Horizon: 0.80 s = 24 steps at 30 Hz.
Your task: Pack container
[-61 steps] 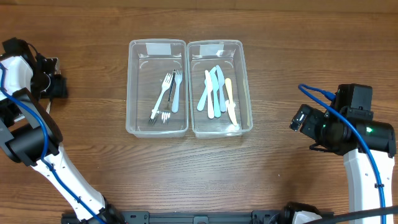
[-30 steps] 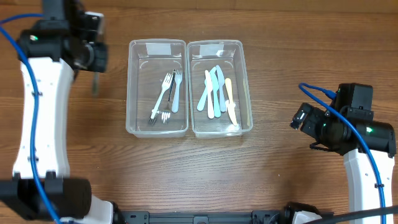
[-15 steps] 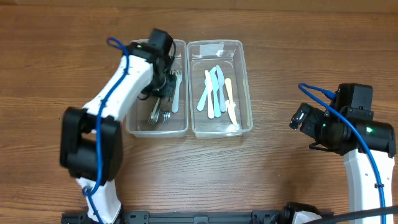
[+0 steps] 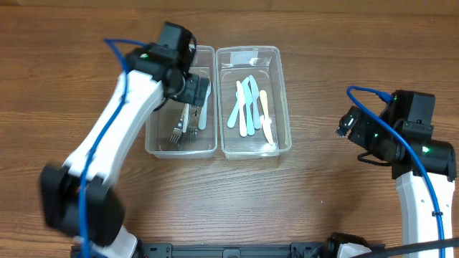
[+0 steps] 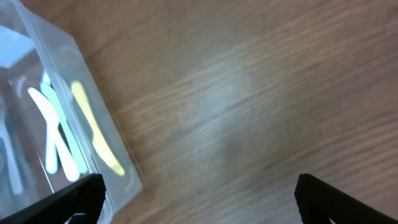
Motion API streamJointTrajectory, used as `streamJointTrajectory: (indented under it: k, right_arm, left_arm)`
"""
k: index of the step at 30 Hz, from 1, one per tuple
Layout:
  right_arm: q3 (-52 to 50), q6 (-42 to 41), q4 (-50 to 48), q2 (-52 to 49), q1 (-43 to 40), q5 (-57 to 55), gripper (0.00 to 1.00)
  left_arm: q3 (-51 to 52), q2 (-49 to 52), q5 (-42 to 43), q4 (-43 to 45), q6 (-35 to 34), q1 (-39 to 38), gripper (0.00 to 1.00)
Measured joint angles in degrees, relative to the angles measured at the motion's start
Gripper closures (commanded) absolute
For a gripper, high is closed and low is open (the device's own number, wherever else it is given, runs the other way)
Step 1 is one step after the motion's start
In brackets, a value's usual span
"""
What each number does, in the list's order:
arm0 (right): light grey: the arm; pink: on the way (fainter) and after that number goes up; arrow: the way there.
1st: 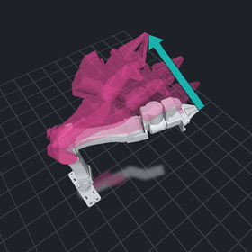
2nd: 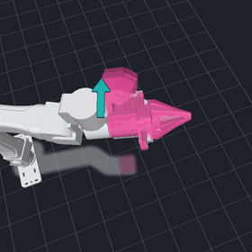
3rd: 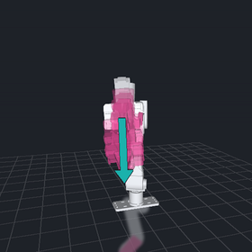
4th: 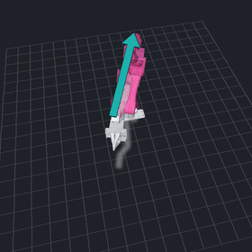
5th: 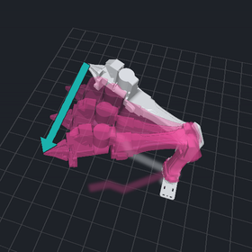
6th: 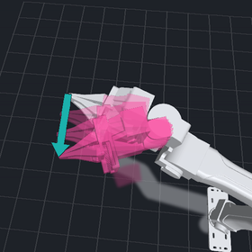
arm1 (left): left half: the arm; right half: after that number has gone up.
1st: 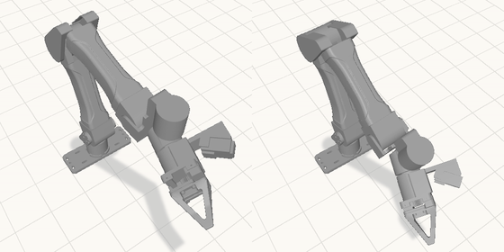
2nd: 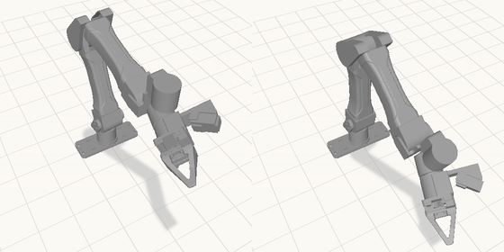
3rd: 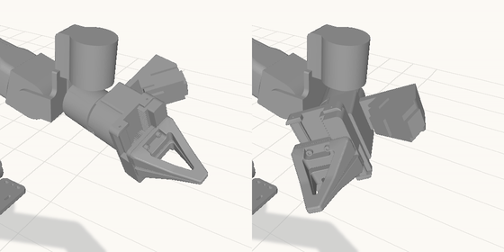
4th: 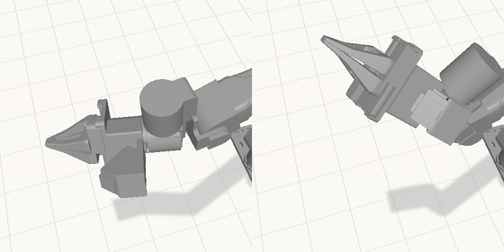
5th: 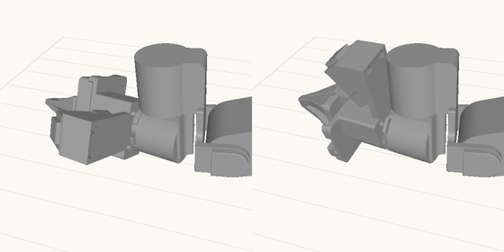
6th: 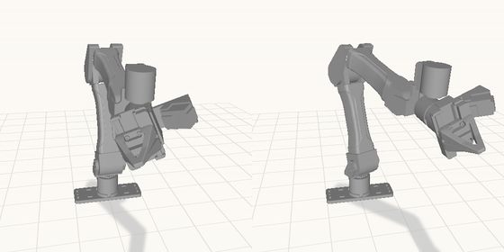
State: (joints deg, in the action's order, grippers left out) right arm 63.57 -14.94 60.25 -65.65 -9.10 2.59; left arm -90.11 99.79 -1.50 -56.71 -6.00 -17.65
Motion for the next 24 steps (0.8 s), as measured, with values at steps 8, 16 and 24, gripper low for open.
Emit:
streamJointTrajectory:
  k: [8,16,24]
  right_arm:
    - [-0.15,4.94,-27.21,-5.33,9.42,0.13,0.00]
    - [-0.15,9.31,-25.53,-3.06,9.55,-5.40,0.00]
    - [-5.55,8.68,-18.51,19.43,11.06,-9.42,0.00]
  left_arm:
    - [-0.79,-14.60,-9.18,17.51,0.55,3.32,0.00]
    - [-0.52,-14.75,-11.69,14.08,6.38,5.38,0.00]
    - [14.56,-36.68,-13.68,19.80,5.75,5.35,0.00]
